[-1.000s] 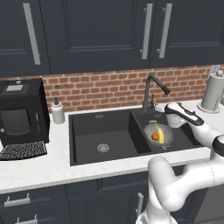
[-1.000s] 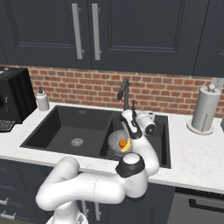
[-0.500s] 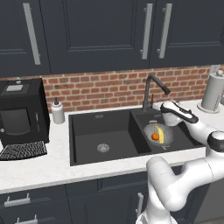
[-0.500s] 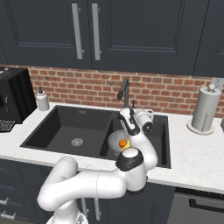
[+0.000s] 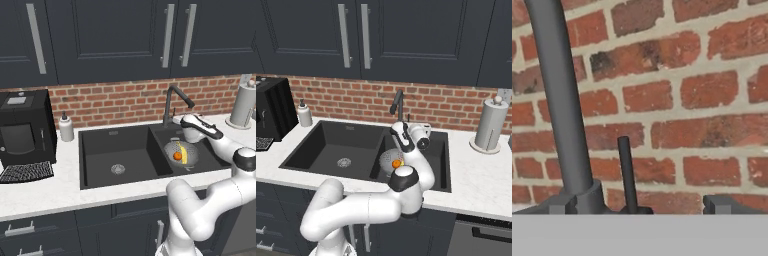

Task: Put the colander in the sink, put the tangerine, banana in the colander, and turn on the sink faucet and pour water over the colander.

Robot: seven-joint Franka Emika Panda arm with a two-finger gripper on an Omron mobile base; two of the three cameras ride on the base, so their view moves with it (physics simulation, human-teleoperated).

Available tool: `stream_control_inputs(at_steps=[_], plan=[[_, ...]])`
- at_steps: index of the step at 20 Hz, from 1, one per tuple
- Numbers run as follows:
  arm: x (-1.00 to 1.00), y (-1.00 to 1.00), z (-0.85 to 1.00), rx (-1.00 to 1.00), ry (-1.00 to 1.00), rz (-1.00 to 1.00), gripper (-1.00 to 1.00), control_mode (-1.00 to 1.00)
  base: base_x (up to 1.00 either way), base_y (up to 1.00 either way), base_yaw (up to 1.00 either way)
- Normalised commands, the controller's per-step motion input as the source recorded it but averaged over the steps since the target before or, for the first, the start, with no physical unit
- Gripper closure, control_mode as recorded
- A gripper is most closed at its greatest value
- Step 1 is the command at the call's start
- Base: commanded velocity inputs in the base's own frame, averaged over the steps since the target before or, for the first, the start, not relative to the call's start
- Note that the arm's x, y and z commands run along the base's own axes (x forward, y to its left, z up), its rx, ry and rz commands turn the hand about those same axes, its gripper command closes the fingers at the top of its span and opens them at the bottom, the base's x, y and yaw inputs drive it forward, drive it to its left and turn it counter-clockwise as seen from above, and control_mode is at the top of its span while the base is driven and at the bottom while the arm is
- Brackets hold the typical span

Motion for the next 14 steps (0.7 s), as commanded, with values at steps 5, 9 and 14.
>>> stream_control_inputs(at_steps=[5, 9, 14], plan=[[0.05, 0.0, -0.06, 0.0, -0.01, 0.0, -1.0, -1.0, 0.0, 0.0, 0.0], [0.01, 0.0, -0.06, 0.0, 0.0, 0.0, -1.0, -1.0, 0.0, 0.0, 0.0], [0.11, 0.0, -0.03, 0.0, 0.0, 0.0, -1.0, -1.0, 0.0, 0.0, 0.0]])
